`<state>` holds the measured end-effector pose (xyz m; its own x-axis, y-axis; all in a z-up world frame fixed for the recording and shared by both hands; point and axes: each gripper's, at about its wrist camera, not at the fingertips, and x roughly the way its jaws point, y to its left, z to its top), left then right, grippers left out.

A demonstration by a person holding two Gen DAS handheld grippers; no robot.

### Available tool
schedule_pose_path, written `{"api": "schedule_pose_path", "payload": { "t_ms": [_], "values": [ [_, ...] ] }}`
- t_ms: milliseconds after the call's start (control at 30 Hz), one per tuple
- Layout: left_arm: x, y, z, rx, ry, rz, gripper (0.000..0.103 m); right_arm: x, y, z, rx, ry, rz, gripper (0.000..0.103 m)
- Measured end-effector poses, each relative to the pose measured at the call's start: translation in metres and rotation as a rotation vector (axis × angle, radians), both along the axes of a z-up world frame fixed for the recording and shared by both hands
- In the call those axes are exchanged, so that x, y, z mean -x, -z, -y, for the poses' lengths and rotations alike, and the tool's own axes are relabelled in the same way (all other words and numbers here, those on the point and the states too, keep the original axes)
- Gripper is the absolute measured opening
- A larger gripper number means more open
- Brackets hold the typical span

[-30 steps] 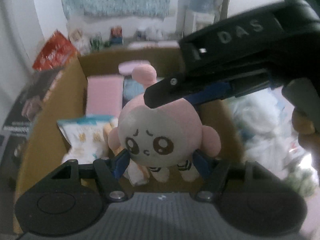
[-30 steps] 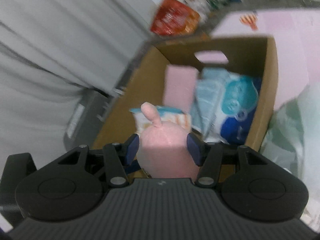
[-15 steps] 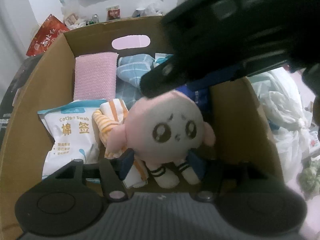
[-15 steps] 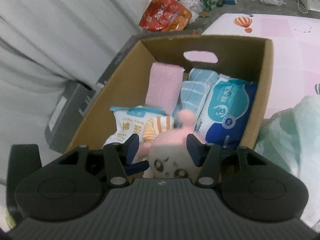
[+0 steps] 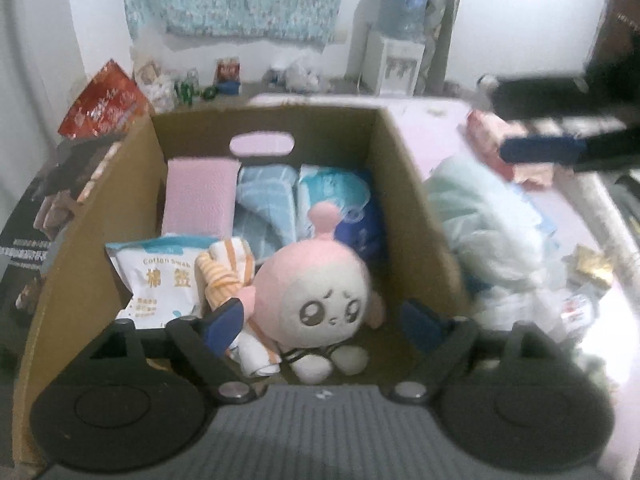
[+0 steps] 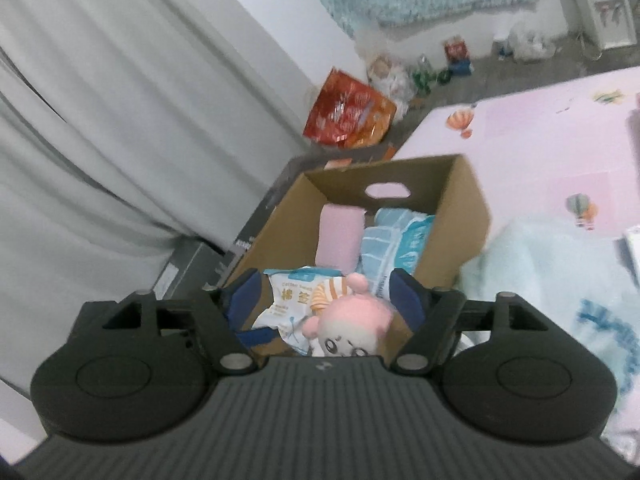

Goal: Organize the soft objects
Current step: 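Withdraw both grippers from the box toward the items on the bed, then reach both grippers toward the blue-and-white bandage box on the bed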

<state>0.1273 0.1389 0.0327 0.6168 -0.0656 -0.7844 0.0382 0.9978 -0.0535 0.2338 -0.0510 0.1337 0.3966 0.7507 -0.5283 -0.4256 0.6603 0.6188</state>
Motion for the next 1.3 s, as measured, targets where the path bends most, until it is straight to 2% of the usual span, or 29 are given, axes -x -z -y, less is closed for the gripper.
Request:
{"api": "schedule_pose_path", "payload": {
  "t_ms": [100, 167, 333, 433, 533, 667, 867, 1033, 1100, 1167, 1300],
  "values": [
    [0.017, -0.017, 0.009, 0.001, 0.016, 0.070, 0.091, 0.026, -0.007, 0.036, -0.006, 0.040, 0.049, 0.082],
    [0.030, -0.026, 0.014, -0.011, 0.025, 0.125, 0.094, 0.039, -0.010, 0.060, -0.004, 0.086, 0.068, 0.082],
    [0.060, -0.044, 0.031, -0.059, 0.045, 0.209, 0.095, 0.071, -0.012, 0.135, -0.020, 0.233, 0.107, 0.084],
    [0.073, -0.055, 0.042, -0.063, 0.068, 0.241, 0.100, 0.088, -0.006, 0.171, -0.029, 0.304, 0.116, 0.085],
    [0.084, -0.062, 0.057, -0.048, 0.102, 0.267, 0.100, 0.100, 0.006, 0.195, -0.030, 0.346, 0.106, 0.085],
    [0.083, -0.070, 0.086, -0.046, 0.194, 0.274, 0.101, 0.102, 0.025, 0.214, -0.013, 0.373, 0.083, 0.085],
    [0.040, -0.067, 0.145, -0.106, 0.330, 0.247, 0.101, 0.065, 0.043, 0.221, 0.011, 0.371, 0.034, 0.085],
    [-0.032, -0.037, 0.197, -0.167, 0.380, 0.135, 0.101, 0.004, 0.067, 0.228, 0.041, 0.378, -0.071, 0.085],
    [-0.067, -0.022, 0.211, -0.144, 0.370, 0.065, 0.100, -0.018, 0.078, 0.233, 0.052, 0.398, -0.106, 0.082],
    [-0.103, -0.007, 0.219, -0.094, 0.331, -0.002, 0.090, -0.038, 0.089, 0.240, 0.051, 0.414, -0.131, 0.078],
    [-0.156, 0.023, 0.231, -0.003, 0.267, -0.115, 0.083, -0.068, 0.111, 0.254, 0.043, 0.442, -0.181, 0.068]
  ]
}}
